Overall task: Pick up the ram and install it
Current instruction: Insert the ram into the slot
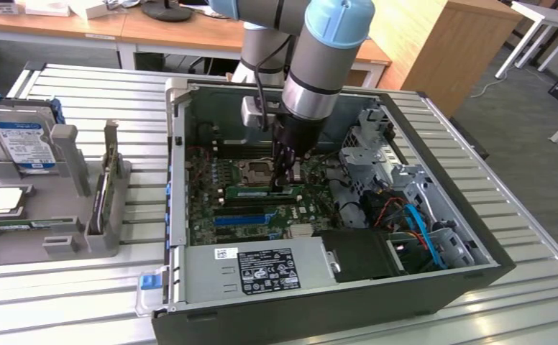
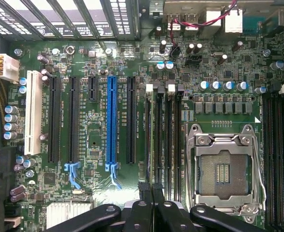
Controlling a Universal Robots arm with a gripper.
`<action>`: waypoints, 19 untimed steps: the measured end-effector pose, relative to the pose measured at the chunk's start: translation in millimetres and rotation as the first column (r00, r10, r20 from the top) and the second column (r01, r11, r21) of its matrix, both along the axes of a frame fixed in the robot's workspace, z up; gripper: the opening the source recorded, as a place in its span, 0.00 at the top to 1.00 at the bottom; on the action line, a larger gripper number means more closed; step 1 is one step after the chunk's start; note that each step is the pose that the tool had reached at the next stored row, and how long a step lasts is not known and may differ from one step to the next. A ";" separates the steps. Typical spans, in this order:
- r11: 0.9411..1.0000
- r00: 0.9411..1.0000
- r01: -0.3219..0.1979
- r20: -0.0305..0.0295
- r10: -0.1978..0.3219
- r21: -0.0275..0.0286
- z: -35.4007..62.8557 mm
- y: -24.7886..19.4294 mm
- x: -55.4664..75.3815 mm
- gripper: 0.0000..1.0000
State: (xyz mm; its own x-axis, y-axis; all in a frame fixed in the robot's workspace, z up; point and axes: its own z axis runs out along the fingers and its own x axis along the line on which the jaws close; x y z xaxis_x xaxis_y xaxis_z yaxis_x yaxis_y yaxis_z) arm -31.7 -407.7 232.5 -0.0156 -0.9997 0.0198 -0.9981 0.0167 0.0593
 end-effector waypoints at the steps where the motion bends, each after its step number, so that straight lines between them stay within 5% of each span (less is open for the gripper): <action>1: 1.000 1.000 0.000 0.000 0.000 0.000 0.0 0.0 0.0 0.88; 5: 1.000 1.000 0.000 0.000 0.000 0.000 0.0 0.0 -0.1 0.88; 19: 1.000 1.000 0.000 0.016 0.000 0.000 0.0 0.0 -1.6 0.88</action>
State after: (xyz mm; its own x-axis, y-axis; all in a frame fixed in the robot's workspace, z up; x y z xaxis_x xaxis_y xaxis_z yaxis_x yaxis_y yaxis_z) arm -33.3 -407.7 232.6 -0.0160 -0.9997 0.0196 -0.9989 0.0168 0.0432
